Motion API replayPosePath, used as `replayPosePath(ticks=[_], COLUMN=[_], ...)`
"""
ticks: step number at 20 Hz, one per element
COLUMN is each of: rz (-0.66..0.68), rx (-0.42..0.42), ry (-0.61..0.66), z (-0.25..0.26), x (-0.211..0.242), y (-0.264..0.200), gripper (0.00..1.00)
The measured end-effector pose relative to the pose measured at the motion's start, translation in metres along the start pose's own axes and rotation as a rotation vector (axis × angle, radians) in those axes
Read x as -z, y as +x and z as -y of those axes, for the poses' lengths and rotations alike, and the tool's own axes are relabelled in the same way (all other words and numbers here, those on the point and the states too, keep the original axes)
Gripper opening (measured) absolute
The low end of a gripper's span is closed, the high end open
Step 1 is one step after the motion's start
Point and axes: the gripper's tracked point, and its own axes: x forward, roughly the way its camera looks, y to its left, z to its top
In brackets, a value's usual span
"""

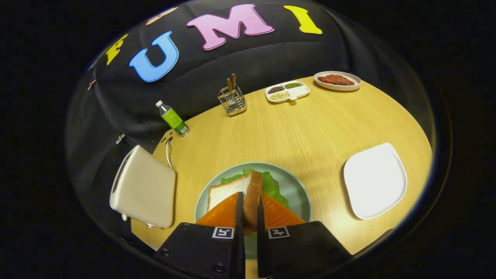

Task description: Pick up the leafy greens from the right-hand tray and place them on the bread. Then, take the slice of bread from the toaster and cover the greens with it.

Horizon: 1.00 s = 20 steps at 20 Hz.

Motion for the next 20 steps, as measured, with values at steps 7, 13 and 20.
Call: replayPosePath(ticks=[7, 13, 20], rz=[-0.005, 0.004, 0.038], rx=[0.094, 0.101, 0.086], ry=[-0.172, -0.185, -0.182], z=[0.024, 0.034, 0.036], x=[0.009, 0.003, -0.017], y=[0.001, -0.005, -0.019], gripper=[0.60, 1.00, 1.00])
